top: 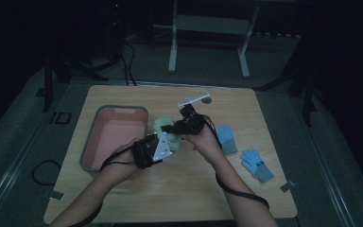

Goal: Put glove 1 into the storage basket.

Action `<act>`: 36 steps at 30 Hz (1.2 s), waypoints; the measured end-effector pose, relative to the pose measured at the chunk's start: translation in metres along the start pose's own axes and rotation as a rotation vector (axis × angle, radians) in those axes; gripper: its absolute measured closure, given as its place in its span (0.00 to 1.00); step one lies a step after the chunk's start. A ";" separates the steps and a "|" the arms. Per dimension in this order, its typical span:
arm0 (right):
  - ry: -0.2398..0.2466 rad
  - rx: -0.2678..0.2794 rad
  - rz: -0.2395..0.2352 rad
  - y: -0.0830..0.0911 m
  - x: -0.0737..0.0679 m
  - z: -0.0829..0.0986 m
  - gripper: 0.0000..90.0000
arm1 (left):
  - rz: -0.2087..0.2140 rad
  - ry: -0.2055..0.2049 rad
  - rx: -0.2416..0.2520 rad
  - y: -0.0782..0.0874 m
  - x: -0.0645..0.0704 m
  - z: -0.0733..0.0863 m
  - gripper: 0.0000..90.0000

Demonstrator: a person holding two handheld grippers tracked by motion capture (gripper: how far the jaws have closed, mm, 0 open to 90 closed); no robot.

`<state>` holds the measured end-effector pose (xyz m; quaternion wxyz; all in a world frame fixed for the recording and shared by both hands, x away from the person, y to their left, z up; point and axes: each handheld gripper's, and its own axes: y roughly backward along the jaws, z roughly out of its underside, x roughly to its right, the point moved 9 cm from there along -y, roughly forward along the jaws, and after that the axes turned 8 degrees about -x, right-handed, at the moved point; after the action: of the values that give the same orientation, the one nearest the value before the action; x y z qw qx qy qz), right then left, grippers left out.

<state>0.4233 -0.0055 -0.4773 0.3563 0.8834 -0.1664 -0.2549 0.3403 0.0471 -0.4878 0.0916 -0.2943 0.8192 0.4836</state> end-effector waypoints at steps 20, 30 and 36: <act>0.089 -0.057 -0.046 -0.061 -0.051 -0.043 0.80 | -0.051 0.060 -0.065 0.028 -0.019 0.071 0.87; 0.106 -0.075 -0.089 -0.097 -0.071 -0.060 0.80 | -0.064 0.101 -0.101 0.037 -0.027 0.107 0.87; 0.097 -0.104 -0.089 -0.116 -0.070 -0.058 0.80 | -0.032 0.121 -0.123 0.027 -0.026 0.124 0.87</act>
<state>0.4127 0.1393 -0.5009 0.3976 0.8815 -0.0958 -0.2358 0.3297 0.1717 -0.5204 0.0312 -0.3411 0.7873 0.5127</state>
